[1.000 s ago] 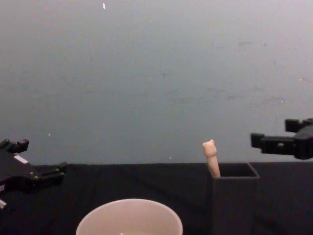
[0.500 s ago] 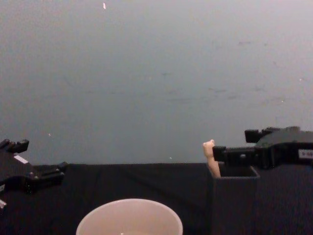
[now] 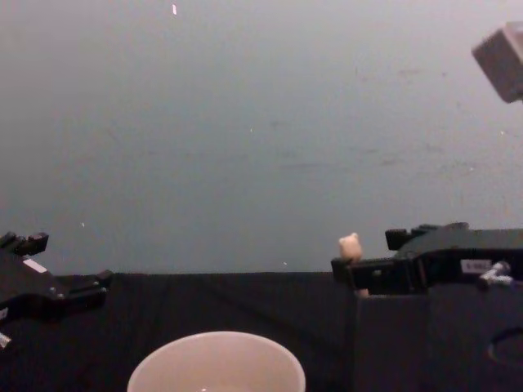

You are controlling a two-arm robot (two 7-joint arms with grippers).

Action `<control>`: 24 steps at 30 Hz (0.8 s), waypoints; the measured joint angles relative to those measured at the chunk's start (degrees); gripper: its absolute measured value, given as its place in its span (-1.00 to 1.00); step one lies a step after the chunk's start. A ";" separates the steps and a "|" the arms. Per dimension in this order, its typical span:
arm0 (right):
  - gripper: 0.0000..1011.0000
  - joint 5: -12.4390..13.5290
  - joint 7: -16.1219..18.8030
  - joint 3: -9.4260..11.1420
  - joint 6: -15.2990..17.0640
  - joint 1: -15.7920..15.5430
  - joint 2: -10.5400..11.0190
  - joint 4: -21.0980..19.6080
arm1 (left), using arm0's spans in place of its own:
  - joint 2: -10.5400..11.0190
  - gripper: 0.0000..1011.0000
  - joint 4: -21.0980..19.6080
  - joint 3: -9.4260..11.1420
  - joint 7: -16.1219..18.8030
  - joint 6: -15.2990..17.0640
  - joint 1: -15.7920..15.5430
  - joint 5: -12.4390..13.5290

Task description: Pick up the stirring spoon with one hand, stir inside the cup, then place it back in its original position.

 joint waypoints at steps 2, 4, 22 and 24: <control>0.98 -0.30 0.01 -0.03 0.55 0.43 -0.66 0.71 | 0.00 0.98 0.00 0.00 0.00 0.00 0.00 0.00; 0.98 -0.47 0.04 -0.03 0.84 0.65 -1.02 1.08 | 0.00 0.98 0.00 0.00 0.00 0.00 0.00 0.00; 0.98 -0.44 0.80 1.03 2.14 1.46 -3.38 2.79 | 0.00 0.98 0.00 0.00 0.00 0.00 0.00 0.00; 0.98 -0.37 0.91 1.09 2.21 1.47 -3.49 2.89 | 0.00 0.98 0.00 0.00 0.00 0.00 0.00 0.00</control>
